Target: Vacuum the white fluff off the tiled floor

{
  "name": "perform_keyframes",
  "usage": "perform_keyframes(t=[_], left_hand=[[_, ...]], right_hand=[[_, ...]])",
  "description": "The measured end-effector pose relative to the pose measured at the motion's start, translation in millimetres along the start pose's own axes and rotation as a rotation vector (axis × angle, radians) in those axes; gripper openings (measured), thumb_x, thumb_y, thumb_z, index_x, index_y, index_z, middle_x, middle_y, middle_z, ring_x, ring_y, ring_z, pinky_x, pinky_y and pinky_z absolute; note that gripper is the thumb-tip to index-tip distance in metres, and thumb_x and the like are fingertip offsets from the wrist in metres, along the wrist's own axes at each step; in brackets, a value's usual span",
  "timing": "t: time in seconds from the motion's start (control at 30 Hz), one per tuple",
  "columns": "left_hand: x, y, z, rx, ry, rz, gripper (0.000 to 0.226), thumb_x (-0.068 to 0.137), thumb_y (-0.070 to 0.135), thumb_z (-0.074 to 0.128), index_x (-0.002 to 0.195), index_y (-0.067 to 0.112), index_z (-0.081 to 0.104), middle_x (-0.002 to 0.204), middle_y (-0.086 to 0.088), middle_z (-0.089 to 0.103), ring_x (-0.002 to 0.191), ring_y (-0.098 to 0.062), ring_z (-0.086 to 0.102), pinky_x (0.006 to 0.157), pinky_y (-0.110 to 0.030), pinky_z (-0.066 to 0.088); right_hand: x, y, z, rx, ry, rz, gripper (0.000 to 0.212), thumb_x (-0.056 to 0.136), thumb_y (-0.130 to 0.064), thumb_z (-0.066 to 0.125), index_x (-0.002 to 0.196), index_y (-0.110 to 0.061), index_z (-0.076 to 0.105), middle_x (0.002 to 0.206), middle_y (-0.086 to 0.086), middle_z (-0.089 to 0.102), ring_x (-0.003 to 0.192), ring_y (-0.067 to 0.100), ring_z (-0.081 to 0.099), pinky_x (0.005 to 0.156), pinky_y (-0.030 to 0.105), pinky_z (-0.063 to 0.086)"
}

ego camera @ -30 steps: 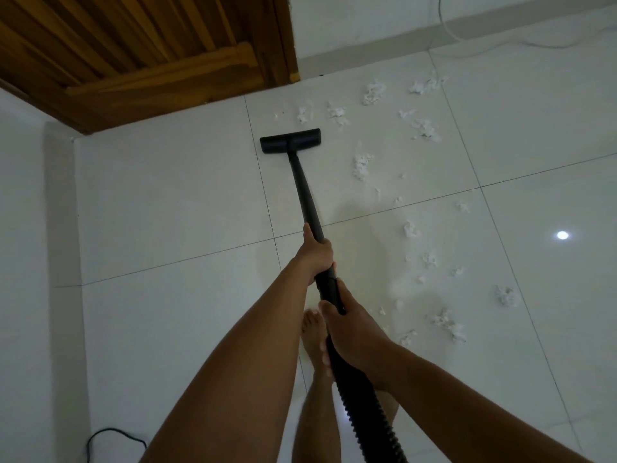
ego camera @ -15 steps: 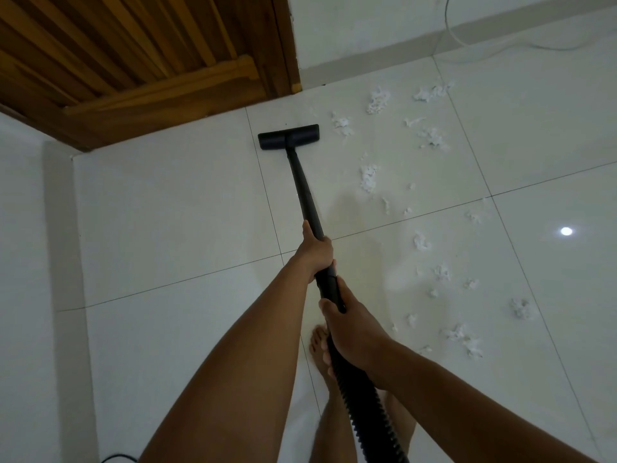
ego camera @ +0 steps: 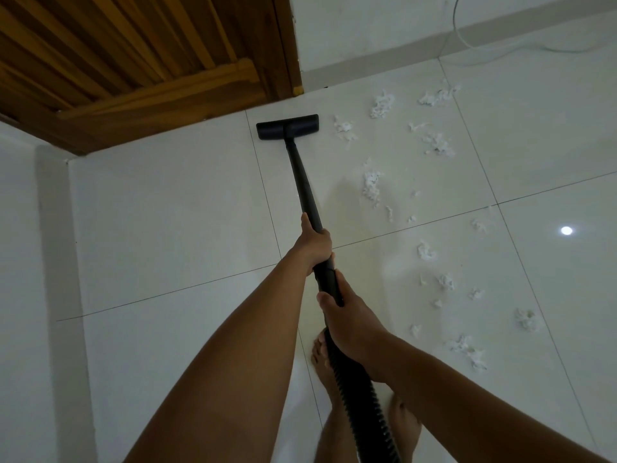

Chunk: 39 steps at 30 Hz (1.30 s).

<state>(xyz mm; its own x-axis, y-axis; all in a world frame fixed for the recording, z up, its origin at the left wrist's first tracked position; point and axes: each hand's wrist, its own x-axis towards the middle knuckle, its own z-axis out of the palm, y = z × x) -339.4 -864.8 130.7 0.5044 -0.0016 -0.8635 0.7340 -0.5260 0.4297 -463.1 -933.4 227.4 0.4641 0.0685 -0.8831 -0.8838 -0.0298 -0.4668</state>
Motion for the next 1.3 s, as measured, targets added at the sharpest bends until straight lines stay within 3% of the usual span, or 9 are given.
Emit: perform_keyframes(t=[0.27, 0.4, 0.5, 0.67, 0.77, 0.9, 0.97, 1.13, 1.3], left_hand=[[18.4, 24.1, -18.4, -0.056, 0.000, -0.012, 0.070, 0.107, 0.027, 0.034, 0.159, 0.042, -0.010, 0.098, -0.010, 0.060, 0.074, -0.018, 0.059, 0.091, -0.045, 0.060], [27.3, 34.3, -26.0, -0.050, 0.000, -0.012, 0.070, 0.107, 0.026, 0.035, 0.159, 0.042, -0.009, 0.114, -0.015, 0.061, 0.080, -0.019, 0.060, 0.091, -0.045, 0.060], [34.7, 39.0, -30.1, -0.048, 0.001, -0.018, 0.070, 0.106, 0.027, 0.034, 0.158, 0.043, -0.010, 0.095, -0.010, 0.058, 0.076, -0.019, 0.059, 0.091, -0.045, 0.060], [39.6, 40.7, -35.7, -0.049, -0.007, -0.023, 0.070, 0.106, 0.028, 0.035, 0.158, 0.044, -0.010, 0.091, -0.009, 0.059, 0.078, -0.020, 0.060, 0.092, -0.045, 0.059], [30.7, 39.3, -37.0, -0.032, -0.008, -0.020, 0.070, 0.106, 0.027, 0.034, 0.159, 0.042, -0.010, 0.093, -0.008, 0.059, 0.078, -0.019, 0.060, 0.086, -0.041, 0.060], [10.8, 34.3, -32.6, -0.054, -0.022, -0.037, 0.070, 0.106, 0.026, 0.034, 0.159, 0.042, -0.010, 0.112, -0.015, 0.061, 0.083, -0.021, 0.059, 0.094, -0.046, 0.058], [-0.6, 30.1, -27.3, -0.028, -0.016, -0.040, 0.070, 0.107, 0.028, 0.033, 0.159, 0.040, -0.011, 0.115, -0.015, 0.062, 0.082, -0.020, 0.060, 0.090, -0.042, 0.059], [-29.6, 19.9, -10.7, -0.021, -0.023, -0.062, 0.069, 0.108, 0.030, 0.032, 0.159, 0.038, -0.013, 0.090, -0.001, 0.055, 0.075, -0.015, 0.060, 0.062, -0.029, 0.052], [-54.0, 15.8, -4.8, -0.046, -0.035, -0.081, 0.069, 0.108, 0.029, 0.032, 0.159, 0.037, -0.014, 0.085, 0.004, 0.047, 0.074, -0.013, 0.056, 0.055, -0.026, 0.046]], right_hand=[[18.2, -29.7, 2.9, -0.016, 0.020, -0.010, 0.054, 0.108, -0.032, 0.040, 0.154, -0.052, 0.021, 0.075, 0.009, 0.058, 0.054, 0.015, 0.061, 0.046, 0.023, 0.052], [26.6, -40.9, 4.9, 0.031, 0.011, 0.003, 0.054, 0.107, -0.032, 0.041, 0.152, -0.055, 0.022, 0.074, 0.011, 0.059, 0.051, 0.015, 0.060, 0.050, 0.027, 0.055], [34.3, -46.8, 6.2, 0.044, 0.015, 0.010, 0.054, 0.107, -0.032, 0.042, 0.152, -0.054, 0.022, 0.074, 0.012, 0.060, 0.051, 0.017, 0.060, 0.052, 0.029, 0.056], [39.5, -51.1, 8.9, 0.067, 0.009, 0.019, 0.052, 0.106, -0.032, 0.042, 0.150, -0.056, 0.025, 0.074, 0.012, 0.059, 0.050, 0.017, 0.059, 0.052, 0.030, 0.056], [31.6, -50.6, 11.8, 0.065, 0.003, 0.022, 0.051, 0.106, -0.031, 0.042, 0.149, -0.055, 0.027, 0.072, 0.011, 0.059, 0.049, 0.016, 0.059, 0.051, 0.029, 0.055], [13.1, -44.9, 11.0, 0.035, 0.005, 0.025, 0.051, 0.107, -0.031, 0.042, 0.150, -0.053, 0.027, 0.072, 0.011, 0.058, 0.048, 0.015, 0.059, 0.049, 0.027, 0.054], [2.6, -39.4, 7.3, 0.002, 0.013, 0.016, 0.052, 0.107, -0.030, 0.041, 0.152, -0.052, 0.025, 0.068, 0.009, 0.057, 0.042, 0.012, 0.057, 0.045, 0.023, 0.051], [-22.0, -23.0, -0.8, -0.052, 0.022, 0.015, 0.050, 0.108, -0.030, 0.040, 0.152, -0.050, 0.026, 0.064, 0.006, 0.055, 0.032, 0.005, 0.053, 0.038, 0.018, 0.046], [-39.9, -15.4, -3.6, -0.026, 0.017, 0.037, 0.045, 0.107, -0.030, 0.042, 0.143, -0.055, 0.033, 0.046, -0.001, 0.056, 0.034, 0.011, 0.056, 0.039, 0.021, 0.048]])
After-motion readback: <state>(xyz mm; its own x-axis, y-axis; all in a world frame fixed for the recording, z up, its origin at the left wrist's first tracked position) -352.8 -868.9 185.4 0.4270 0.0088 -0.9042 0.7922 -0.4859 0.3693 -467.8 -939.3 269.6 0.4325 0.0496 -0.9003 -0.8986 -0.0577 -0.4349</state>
